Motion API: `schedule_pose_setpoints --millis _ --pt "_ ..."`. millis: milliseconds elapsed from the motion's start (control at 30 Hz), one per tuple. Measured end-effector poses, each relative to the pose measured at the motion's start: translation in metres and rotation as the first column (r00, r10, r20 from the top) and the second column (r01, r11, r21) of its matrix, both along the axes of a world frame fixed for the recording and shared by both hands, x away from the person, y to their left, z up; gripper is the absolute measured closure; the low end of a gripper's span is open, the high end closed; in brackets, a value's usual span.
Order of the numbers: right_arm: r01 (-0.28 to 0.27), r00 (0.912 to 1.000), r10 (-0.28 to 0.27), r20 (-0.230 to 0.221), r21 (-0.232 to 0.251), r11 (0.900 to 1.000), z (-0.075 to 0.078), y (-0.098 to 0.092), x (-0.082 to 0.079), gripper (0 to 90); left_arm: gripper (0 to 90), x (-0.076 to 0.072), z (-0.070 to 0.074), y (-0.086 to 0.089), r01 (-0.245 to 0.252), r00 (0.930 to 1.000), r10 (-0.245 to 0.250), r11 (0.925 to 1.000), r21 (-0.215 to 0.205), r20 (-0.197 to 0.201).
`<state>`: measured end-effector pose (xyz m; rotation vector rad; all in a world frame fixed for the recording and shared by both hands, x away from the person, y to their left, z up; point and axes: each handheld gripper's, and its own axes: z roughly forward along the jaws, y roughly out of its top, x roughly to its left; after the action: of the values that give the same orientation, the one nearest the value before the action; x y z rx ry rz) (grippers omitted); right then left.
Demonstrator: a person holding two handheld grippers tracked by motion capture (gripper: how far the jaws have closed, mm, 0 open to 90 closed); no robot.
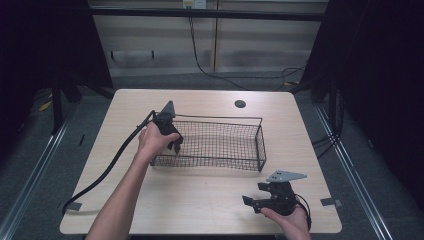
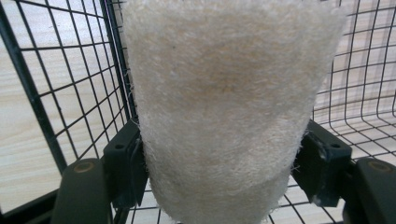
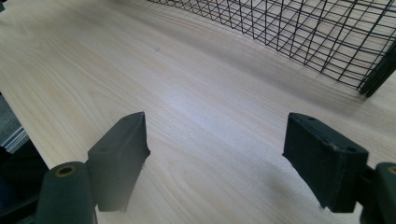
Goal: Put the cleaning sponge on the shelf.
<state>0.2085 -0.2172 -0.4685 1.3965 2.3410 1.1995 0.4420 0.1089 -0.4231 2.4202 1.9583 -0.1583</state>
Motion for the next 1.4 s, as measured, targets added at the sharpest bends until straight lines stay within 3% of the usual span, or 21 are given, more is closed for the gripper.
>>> schedule_pose_setpoints --millis 67,200,267,500,567,767,800,1200,1400 --pt "0.0 1.0 0.0 0.001 -0.001 1.0 0.0 0.0 0.0 21.6 29.8 -0.001 -0.004 -0.002 0.003 0.9999 -0.004 0.9992 0.039 0.012" --pt "0.0 1.0 0.0 0.0 0.001 1.0 0.0 0.0 0.0 21.5 29.8 -0.001 -0.011 -0.003 -0.007 0.9999 0.006 0.9978 0.066 0.011" --pt "-0.002 1.0 0.002 -0.001 0.002 1.0 0.0 0.0 0.0 21.6 29.8 -0.002 -0.013 -0.004 -0.001 1.0 0.001 0.999 0.045 0.003" --pt "-0.004 1.0 0.004 -0.001 0.002 1.0 0.0 0.0 0.0 21.7 29.8 -0.004 -0.021 -0.009 -0.028 0.9993 0.03 0.9978 0.06 -0.021" --pt "-0.006 1.0 0.006 -0.002 0.004 1.0 0.0 0.0 0.0 21.6 29.7 -0.003 -0.022 -0.009 -0.018 0.999 0.02 0.9981 0.058 -0.039" --pt "-0.008 1.0 0.008 -0.002 0.005 1.0 0.0 0.0 0.0 21.7 29.5 -0.003 -0.024 -0.01 -0.022 0.9992 0.024 0.9981 0.058 -0.032" --pt "-0.008 1.0 0.008 -0.001 0.006 1.0 0.0 0.0 0.0 21.7 29.5 -0.003 -0.023 -0.01 -0.012 0.9989 0.015 0.9985 0.054 -0.045" --pt "-0.01 1.0 0.01 -0.001 0.005 1.0 0.0 0.0 0.0 21.7 20.9 -0.004 -0.017 -0.008 -0.007 0.9995 0.009 0.9992 0.039 -0.029" --pt "-0.007 1.0 0.007 -0.001 0.005 1.0 0.0 0.0 0.0 21.7 21.3 -0.004 -0.011 -0.004 -0.003 0.9998 0.003 0.9996 0.029 -0.017"
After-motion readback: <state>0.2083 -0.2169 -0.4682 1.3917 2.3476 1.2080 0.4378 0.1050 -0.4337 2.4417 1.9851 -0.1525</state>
